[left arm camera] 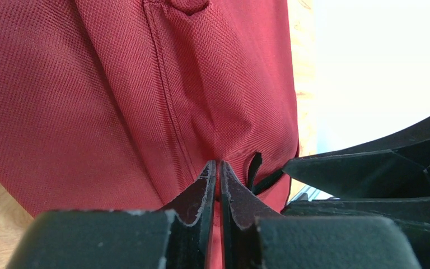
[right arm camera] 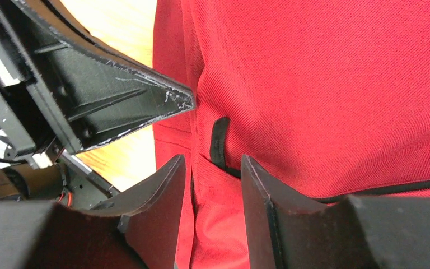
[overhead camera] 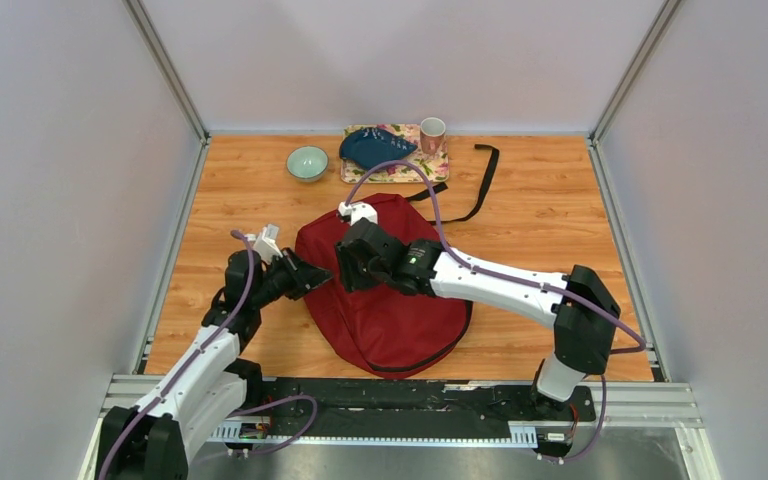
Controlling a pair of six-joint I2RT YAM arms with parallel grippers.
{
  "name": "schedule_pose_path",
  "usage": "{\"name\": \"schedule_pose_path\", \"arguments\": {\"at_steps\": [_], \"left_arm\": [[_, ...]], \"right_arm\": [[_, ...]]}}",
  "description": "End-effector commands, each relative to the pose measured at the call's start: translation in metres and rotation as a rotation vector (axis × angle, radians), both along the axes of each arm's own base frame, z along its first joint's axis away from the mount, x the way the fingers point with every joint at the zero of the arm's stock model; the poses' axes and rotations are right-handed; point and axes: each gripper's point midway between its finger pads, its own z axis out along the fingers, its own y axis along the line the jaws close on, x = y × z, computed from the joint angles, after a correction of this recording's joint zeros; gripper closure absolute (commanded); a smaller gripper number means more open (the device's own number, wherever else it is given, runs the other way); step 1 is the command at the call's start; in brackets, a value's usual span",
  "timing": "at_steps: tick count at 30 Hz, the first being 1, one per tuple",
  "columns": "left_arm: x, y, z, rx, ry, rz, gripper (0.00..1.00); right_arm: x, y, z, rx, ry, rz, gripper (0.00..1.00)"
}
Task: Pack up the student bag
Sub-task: Zip the student bag in the student bag.
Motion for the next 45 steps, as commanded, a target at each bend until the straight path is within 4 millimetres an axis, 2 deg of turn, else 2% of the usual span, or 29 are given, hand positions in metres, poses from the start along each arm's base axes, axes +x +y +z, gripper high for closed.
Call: {"name": "schedule_pose_path", "arguments": {"at_steps": [1, 6, 10, 14, 18, 27, 31, 33, 34, 36, 37, 39, 42, 45], "left_arm": [[0.000, 0.001, 0.006, 0.010, -0.033, 0.004, 0.87], [0.000, 0.005, 0.007, 0.031, -0.033, 0.021, 0.87], [0.001, 0.006, 0.010, 0.036, -0.039, 0.027, 0.87], [0.000, 0.006, 0.011, 0.035, -0.040, 0.024, 0.87], [-0.001, 0.006, 0.012, 0.034, -0.040, 0.023, 0.86], [-0.002, 0.005, 0.011, 0.028, -0.033, 0.019, 0.86], [-0.002, 0.004, 0.012, 0.019, -0.036, 0.014, 0.85], [-0.002, 0.003, 0.013, 0.015, -0.039, 0.011, 0.81], [-0.002, 0.003, 0.013, 0.015, -0.039, 0.011, 0.72], [-0.003, 0.001, 0.016, 0.006, -0.045, 0.003, 0.60], [-0.003, 0.001, 0.018, -0.001, -0.048, 0.002, 0.47], [-0.005, -0.001, 0.020, -0.023, -0.043, 0.001, 0.37], [-0.008, -0.004, 0.019, -0.055, -0.027, -0.003, 0.31], [-0.012, -0.010, 0.014, -0.078, -0.017, -0.012, 0.30]], "right_arm": [[0.012, 0.008, 0.009, -0.017, -0.075, -0.035, 0.55], [0.011, 0.015, 0.004, -0.042, -0.095, -0.037, 0.55], [0.018, 0.016, -0.004, -0.085, -0.123, -0.059, 0.57], [0.024, 0.018, -0.008, -0.118, -0.148, -0.073, 0.63], [0.030, 0.010, -0.015, -0.181, -0.175, -0.111, 0.69], [0.032, 0.012, -0.022, -0.199, -0.174, -0.110, 0.81], [0.031, 0.013, -0.024, -0.200, -0.168, -0.107, 0.92], [0.031, 0.013, -0.025, -0.202, -0.167, -0.106, 0.98], [0.031, 0.013, -0.024, -0.200, -0.166, -0.106, 1.00], [0.030, 0.011, -0.022, -0.194, -0.168, -0.111, 1.00], [0.031, 0.010, -0.021, -0.192, -0.171, -0.114, 1.00], [0.031, 0.008, -0.018, -0.187, -0.177, -0.121, 1.00], [0.030, 0.007, -0.015, -0.173, -0.175, -0.123, 1.00], [0.029, 0.009, -0.012, -0.156, -0.168, -0.119, 1.00]]}}
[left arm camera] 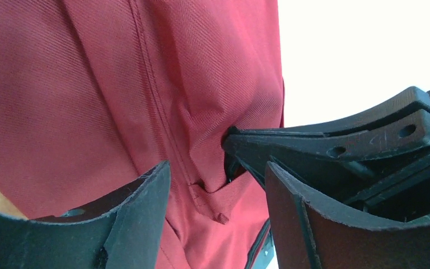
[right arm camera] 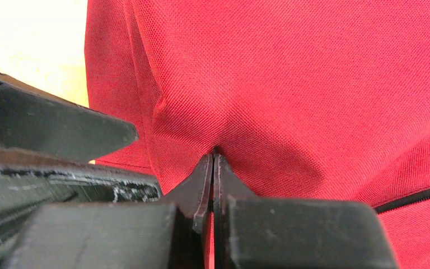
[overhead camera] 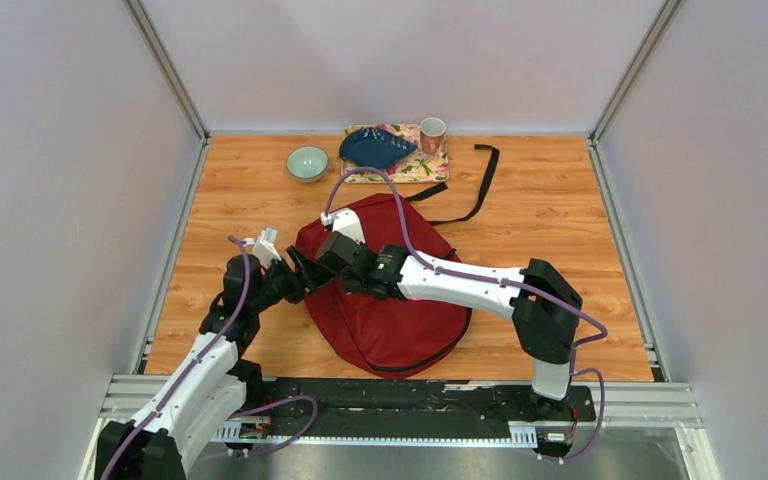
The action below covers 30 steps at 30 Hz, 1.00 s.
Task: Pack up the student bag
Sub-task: Zip the student bag in the student bag.
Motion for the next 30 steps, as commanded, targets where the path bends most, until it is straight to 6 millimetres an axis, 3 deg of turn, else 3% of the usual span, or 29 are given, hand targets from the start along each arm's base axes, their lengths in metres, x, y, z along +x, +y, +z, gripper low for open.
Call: {"name": "schedule_pose_path", "arguments": {"at_steps": [1, 6, 11, 18, 26, 27, 29, 30], "left_arm": [[-0.003, -0.012, 0.007, -0.064, -0.035, -0.023, 0.30], [-0.004, -0.022, -0.001, -0.074, -0.016, -0.026, 0.29], [0.000, -0.018, -0.006, -0.088, -0.015, 0.024, 0.33], [0.005, -0.019, -0.010, -0.099, -0.009, 0.042, 0.51], [0.010, -0.025, -0.014, -0.089, 0.000, 0.042, 0.64], [0.011, -0.026, -0.012, -0.092, -0.009, 0.040, 0.73], [0.012, -0.028, -0.014, -0.082, -0.003, 0.032, 0.81], [0.011, -0.029, -0.016, -0.073, 0.007, 0.024, 0.91]], "right_arm": [[0.002, 0.006, 0.026, 0.069, -0.041, -0.014, 1.00], [0.001, 0.006, 0.027, 0.087, -0.030, -0.018, 1.00], [0.000, 0.004, 0.026, 0.093, -0.018, -0.021, 1.00], [-0.002, 0.004, 0.026, 0.107, -0.003, -0.015, 1.00], [-0.005, 0.006, 0.027, 0.118, 0.008, -0.006, 1.00], [-0.005, 0.004, 0.026, 0.116, 0.010, -0.011, 1.00], [-0.004, 0.004, 0.027, 0.119, 0.008, -0.010, 1.00], [-0.004, 0.004, 0.028, 0.121, 0.005, -0.010, 1.00]]}}
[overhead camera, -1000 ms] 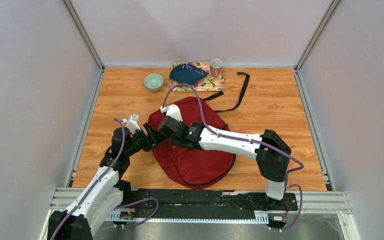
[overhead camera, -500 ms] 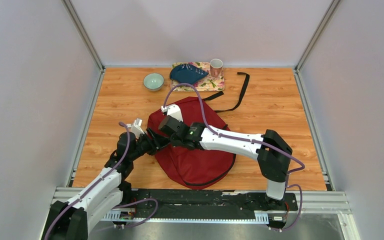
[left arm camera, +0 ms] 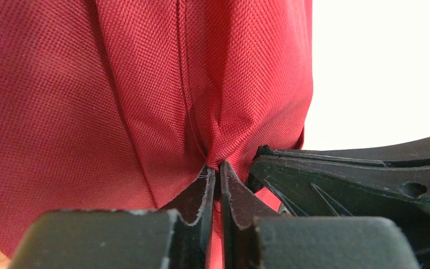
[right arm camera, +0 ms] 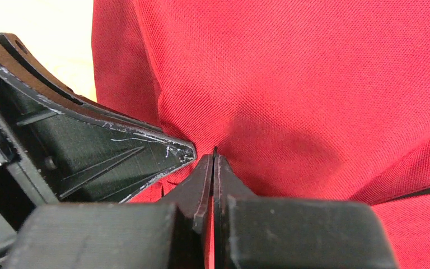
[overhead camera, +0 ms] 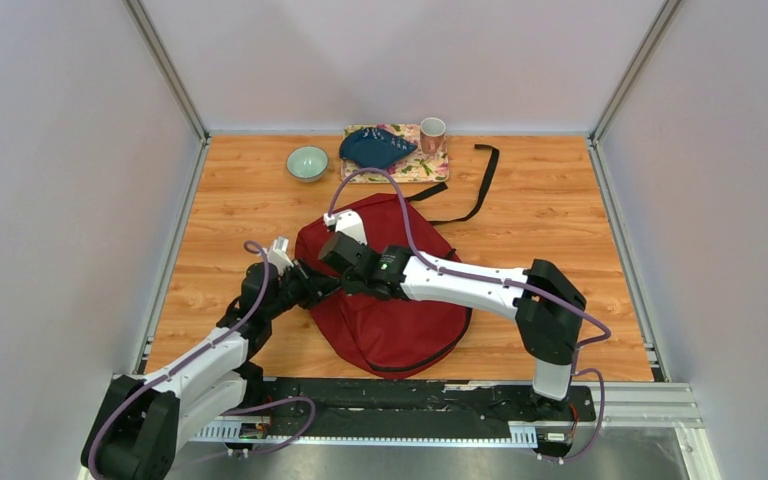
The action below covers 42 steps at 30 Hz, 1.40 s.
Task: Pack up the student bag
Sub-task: Zip the student bag in the student bag.
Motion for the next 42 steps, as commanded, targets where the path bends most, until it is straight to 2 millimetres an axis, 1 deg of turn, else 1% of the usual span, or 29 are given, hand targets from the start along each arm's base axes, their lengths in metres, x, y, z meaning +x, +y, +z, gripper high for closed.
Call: {"name": "schedule_pose_path", "arguments": {"at_steps": [1, 4, 5, 6, 7, 8, 9, 10, 11, 13, 14, 15, 17, 22, 23, 24, 25, 26, 28, 29, 31, 32, 35, 36, 38, 39, 41, 42], "left_arm": [[0.010, -0.006, 0.017, 0.004, -0.067, -0.015, 0.99], [0.008, -0.003, 0.010, 0.049, -0.058, -0.023, 1.00], [0.007, -0.002, 0.011, 0.060, -0.064, -0.024, 1.00], [0.003, 0.000, 0.005, 0.079, -0.044, -0.026, 1.00], [0.004, 0.003, 0.004, 0.099, -0.050, -0.019, 1.00], [0.003, 0.005, 0.006, 0.103, -0.064, -0.017, 1.00], [0.000, 0.008, 0.001, 0.121, -0.048, -0.013, 1.00], [0.000, 0.010, 0.000, 0.141, -0.056, -0.010, 1.00], [-0.001, 0.012, 0.002, 0.147, -0.067, -0.007, 1.00], [-0.003, 0.016, -0.002, 0.176, -0.060, -0.004, 1.00], [-0.004, 0.016, 0.001, 0.178, -0.070, -0.004, 1.00], [-0.005, 0.018, 0.000, 0.186, -0.063, -0.006, 1.00], [-0.006, 0.019, 0.003, 0.193, -0.075, -0.009, 1.00], [-0.008, 0.020, 0.010, 0.194, -0.083, -0.021, 1.00], [-0.008, 0.020, 0.014, 0.190, -0.095, -0.020, 1.00], [-0.009, 0.023, 0.012, 0.197, -0.080, -0.016, 1.00], [-0.010, 0.024, 0.012, 0.196, -0.078, -0.015, 1.00], [-0.009, 0.025, 0.015, 0.193, -0.088, -0.011, 1.00], [-0.011, 0.026, 0.015, 0.193, -0.083, -0.012, 1.00], [-0.011, 0.028, 0.016, 0.194, -0.087, -0.008, 1.00], [-0.013, 0.030, 0.014, 0.201, -0.076, -0.009, 1.00], [-0.013, 0.030, 0.014, 0.200, -0.080, -0.010, 1.00], [-0.015, 0.031, 0.012, 0.199, -0.069, -0.010, 1.00], [-0.015, 0.031, 0.011, 0.198, -0.068, -0.013, 1.00], [-0.015, 0.030, 0.010, 0.196, -0.063, -0.017, 1.00], [-0.015, 0.030, 0.010, 0.198, -0.061, -0.018, 1.00], [-0.015, 0.030, 0.008, 0.197, -0.051, -0.021, 1.00], [-0.015, 0.029, 0.009, 0.197, -0.049, -0.023, 1.00]], "right_arm": [[0.004, 0.002, 0.028, 0.086, -0.032, -0.017, 1.00], [0.011, -0.007, 0.031, 0.081, -0.046, -0.048, 1.00], [0.017, -0.017, 0.031, 0.079, -0.045, -0.071, 1.00], [0.021, -0.022, 0.031, 0.082, -0.045, -0.086, 1.00], [0.024, -0.027, 0.031, 0.087, -0.042, -0.099, 1.00], [0.030, -0.039, 0.032, 0.094, -0.041, -0.123, 1.00], [0.032, -0.044, 0.032, 0.100, -0.036, -0.130, 1.00], [0.035, -0.048, 0.034, 0.113, -0.039, -0.139, 1.00], [0.040, -0.060, 0.035, 0.119, -0.041, -0.157, 1.00], [0.044, -0.067, 0.039, 0.133, -0.046, -0.164, 1.00], [0.049, -0.075, 0.043, 0.144, -0.053, -0.182, 1.00], [0.050, -0.081, 0.040, 0.137, -0.050, -0.190, 1.00], [0.057, -0.091, 0.041, 0.146, -0.048, -0.214, 1.00], [0.068, -0.110, 0.028, 0.139, -0.029, -0.258, 1.00], [0.073, -0.116, 0.025, 0.133, -0.029, -0.279, 1.00], [0.076, -0.119, 0.024, 0.136, -0.024, -0.288, 1.00], [0.078, -0.124, 0.017, 0.131, -0.015, -0.300, 1.00], [0.084, -0.132, 0.015, 0.130, -0.011, -0.324, 1.00], [0.089, -0.138, 0.011, 0.135, -0.006, -0.340, 1.00], [0.094, -0.147, 0.008, 0.130, -0.004, -0.363, 1.00], [0.098, -0.156, 0.004, 0.128, 0.001, -0.380, 1.00], [0.102, -0.165, 0.000, 0.119, 0.004, -0.404, 1.00], [0.108, -0.183, -0.004, 0.115, 0.009, -0.447, 1.00], [0.108, -0.190, -0.009, 0.108, 0.015, -0.462, 1.00], [0.109, -0.201, -0.009, 0.116, 0.011, -0.485, 1.00], [0.106, -0.207, -0.014, 0.103, 0.017, -0.493, 1.00], [0.106, -0.217, -0.013, 0.108, 0.010, -0.520, 1.00], [0.104, -0.222, -0.015, 0.104, 0.013, -0.528, 0.97]]}}
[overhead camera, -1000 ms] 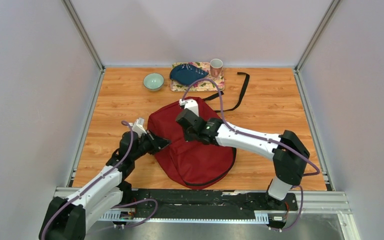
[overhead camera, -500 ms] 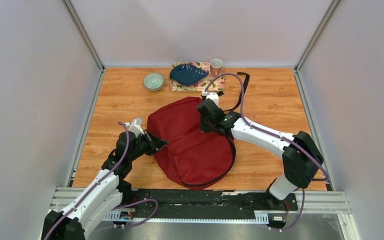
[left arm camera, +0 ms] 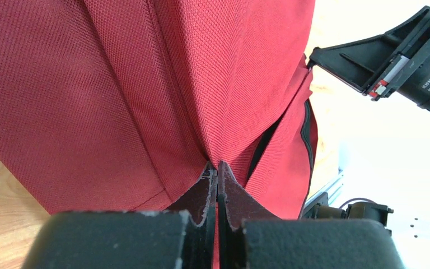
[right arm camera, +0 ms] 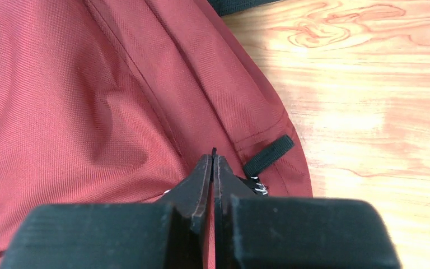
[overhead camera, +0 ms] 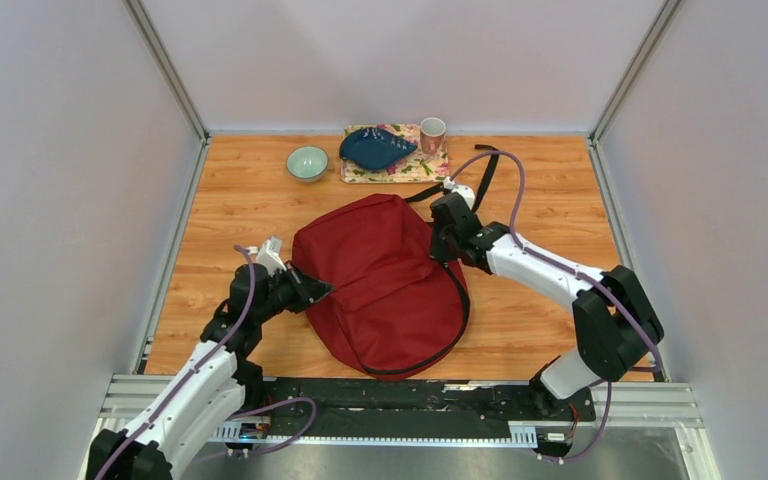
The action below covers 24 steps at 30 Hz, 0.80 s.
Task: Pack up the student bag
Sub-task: Zip the student bag in the student bag, then adjust the student bag at the center of the board.
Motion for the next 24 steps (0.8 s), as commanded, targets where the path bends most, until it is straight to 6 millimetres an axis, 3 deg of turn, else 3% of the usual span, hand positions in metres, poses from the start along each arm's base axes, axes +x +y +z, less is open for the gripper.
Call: {"name": "schedule_pose_path", "arguments": {"at_steps": [1, 5, 6, 8, 11, 16, 19, 24], "left_arm": [[-0.001, 0.004, -0.005, 0.043, 0.032, -0.011, 0.97], [-0.001, 0.004, -0.010, 0.063, 0.061, -0.021, 0.72], [0.000, 0.004, -0.008, 0.071, 0.060, -0.024, 0.66], [-0.001, 0.006, -0.011, 0.091, 0.079, -0.021, 0.44], [0.001, 0.012, -0.009, 0.129, 0.076, 0.000, 0.28], [0.007, 0.023, 0.000, 0.193, 0.058, 0.042, 0.26], [0.009, 0.034, 0.005, 0.241, 0.048, 0.081, 0.24], [0.008, 0.061, 0.010, 0.339, 0.050, 0.192, 0.23]], "right_arm": [[0.007, -0.044, 0.008, -0.049, -0.062, -0.111, 0.93], [-0.002, -0.073, -0.005, -0.061, -0.035, -0.166, 0.71], [-0.004, -0.077, -0.006, -0.051, -0.030, -0.170, 0.60], [-0.011, -0.093, -0.010, -0.040, -0.020, -0.196, 0.52], [-0.018, -0.110, -0.008, -0.014, -0.021, -0.220, 0.40], [-0.024, -0.126, 0.001, 0.070, -0.015, -0.224, 0.32], [-0.027, -0.124, 0.000, 0.119, 0.022, -0.201, 0.32], [-0.037, -0.105, -0.008, 0.219, 0.095, -0.123, 0.32]]}}
